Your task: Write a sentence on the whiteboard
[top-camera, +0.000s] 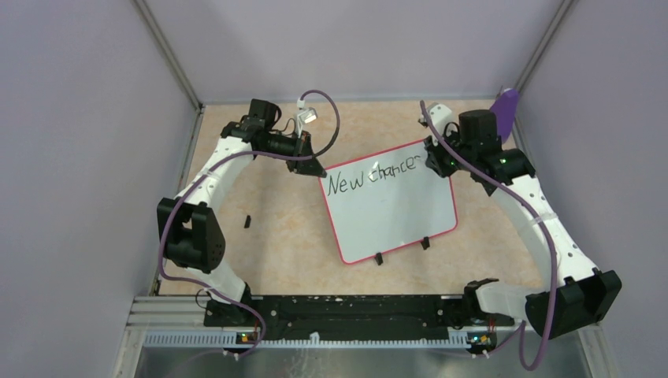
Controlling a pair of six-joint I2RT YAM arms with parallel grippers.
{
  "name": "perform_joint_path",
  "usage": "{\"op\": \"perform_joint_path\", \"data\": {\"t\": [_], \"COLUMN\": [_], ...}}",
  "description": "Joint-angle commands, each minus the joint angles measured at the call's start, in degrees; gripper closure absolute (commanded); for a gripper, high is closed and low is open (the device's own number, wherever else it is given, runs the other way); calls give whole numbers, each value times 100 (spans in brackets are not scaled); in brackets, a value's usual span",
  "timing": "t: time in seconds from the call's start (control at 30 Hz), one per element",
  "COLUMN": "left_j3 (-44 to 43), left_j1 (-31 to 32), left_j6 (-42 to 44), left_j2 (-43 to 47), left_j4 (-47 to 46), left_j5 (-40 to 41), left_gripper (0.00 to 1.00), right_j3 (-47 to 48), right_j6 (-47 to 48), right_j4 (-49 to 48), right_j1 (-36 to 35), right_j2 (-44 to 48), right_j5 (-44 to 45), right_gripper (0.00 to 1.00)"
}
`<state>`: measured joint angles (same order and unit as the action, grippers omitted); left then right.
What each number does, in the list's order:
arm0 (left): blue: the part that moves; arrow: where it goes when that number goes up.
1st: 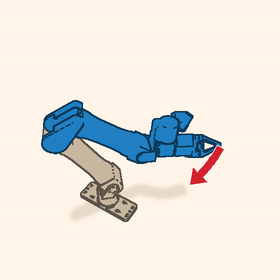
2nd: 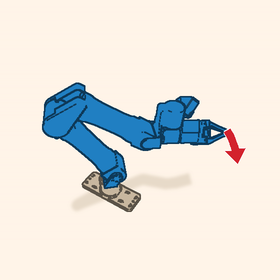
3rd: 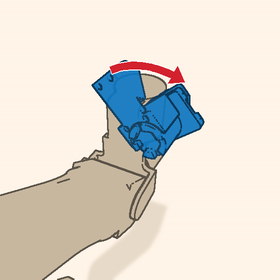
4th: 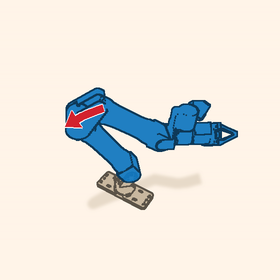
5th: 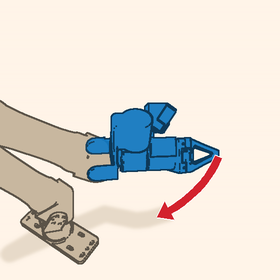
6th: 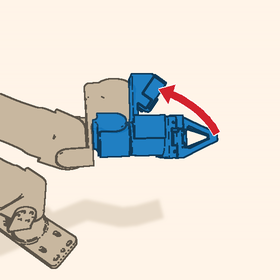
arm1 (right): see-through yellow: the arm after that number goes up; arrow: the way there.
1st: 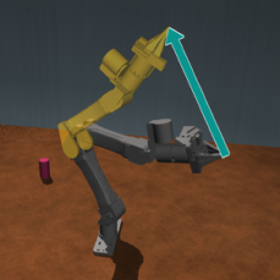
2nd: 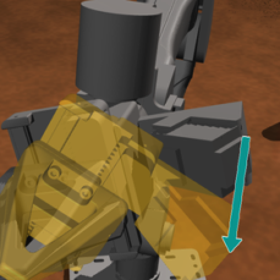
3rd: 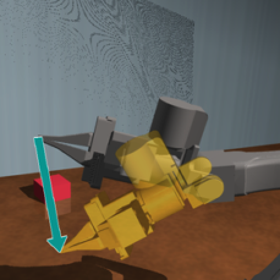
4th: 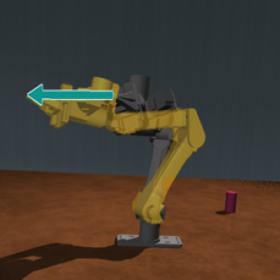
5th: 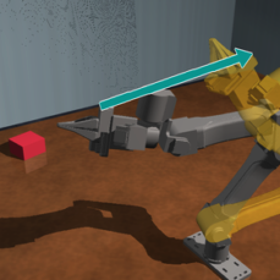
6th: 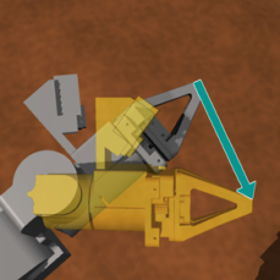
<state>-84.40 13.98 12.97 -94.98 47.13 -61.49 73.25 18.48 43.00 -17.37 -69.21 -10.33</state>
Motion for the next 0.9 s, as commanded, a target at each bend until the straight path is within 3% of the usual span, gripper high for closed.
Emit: {"op": "perform_joint_path", "data": {"t": [0.0, 0.87], "left_j3": [67, 29], "left_j1": [140, 140], "left_j6": [127, 127], "left_j2": [76, 32], "left_j4": [106, 133], "left_j5": [50, 89], "left_gripper": [100, 100], "right_j3": [129, -197], "right_j6": [134, 485], "right_j4": [64, 332], "right_j1": [47, 55], "right_j2": [-5, 162], "right_j5": [-42, 488], "right_gripper": [100, 100]}}
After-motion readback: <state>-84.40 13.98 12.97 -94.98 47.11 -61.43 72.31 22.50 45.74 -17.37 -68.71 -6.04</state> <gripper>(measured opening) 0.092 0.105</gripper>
